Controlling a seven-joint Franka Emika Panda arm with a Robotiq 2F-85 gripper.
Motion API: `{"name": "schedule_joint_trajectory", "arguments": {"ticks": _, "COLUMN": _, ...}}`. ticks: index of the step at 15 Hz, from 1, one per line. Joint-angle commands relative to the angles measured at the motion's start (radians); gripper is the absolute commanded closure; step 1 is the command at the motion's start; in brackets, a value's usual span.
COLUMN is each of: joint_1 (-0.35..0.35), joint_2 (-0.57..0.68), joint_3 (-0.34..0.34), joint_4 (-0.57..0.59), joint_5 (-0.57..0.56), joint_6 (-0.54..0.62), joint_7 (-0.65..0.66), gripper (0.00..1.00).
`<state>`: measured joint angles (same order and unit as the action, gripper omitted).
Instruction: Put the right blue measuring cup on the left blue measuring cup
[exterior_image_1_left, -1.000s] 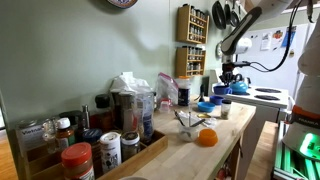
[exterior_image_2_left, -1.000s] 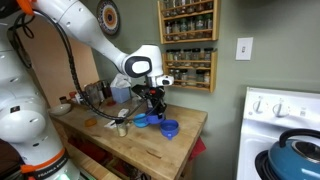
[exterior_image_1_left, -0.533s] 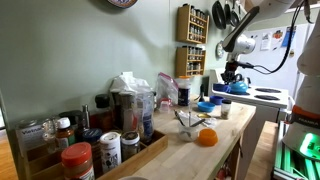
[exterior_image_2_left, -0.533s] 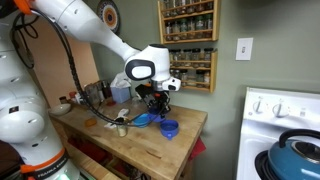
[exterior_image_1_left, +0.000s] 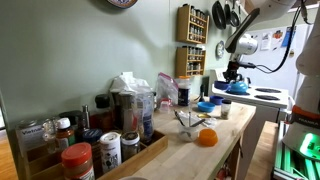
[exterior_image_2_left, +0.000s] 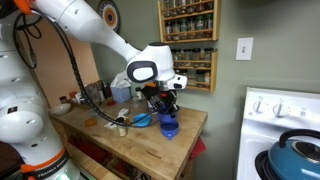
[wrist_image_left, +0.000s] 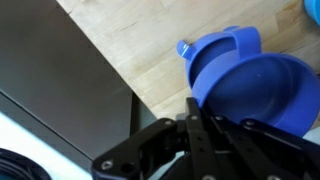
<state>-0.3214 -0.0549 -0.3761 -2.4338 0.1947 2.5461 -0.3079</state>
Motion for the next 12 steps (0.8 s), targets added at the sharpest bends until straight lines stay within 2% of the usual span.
{"name": "schedule_joint_trajectory", "arguments": {"ticks": 1, "joint_1": 0.006, "joint_2": 0.027, "joint_3": 0.016, "joint_4": 0.001, "joint_5": 0.001, "joint_6": 0.003, "joint_7": 0.016, "gripper": 0.99}}
{"name": "schedule_joint_trajectory", "arguments": {"ticks": 5, "joint_1": 0.015, "joint_2": 0.081, "joint_3": 0.043, "joint_4": 0.010, "joint_5": 0.005, "joint_6": 0.025, "joint_7": 0.037, "gripper": 0.99}}
{"name": "schedule_joint_trajectory", "arguments": {"ticks": 12, "joint_1": 0.003, "joint_2": 0.163, "joint_3": 0.068, "joint_4": 0.032, "joint_5": 0.033, "joint_6": 0.135, "joint_7": 0.081, "gripper": 0.99}}
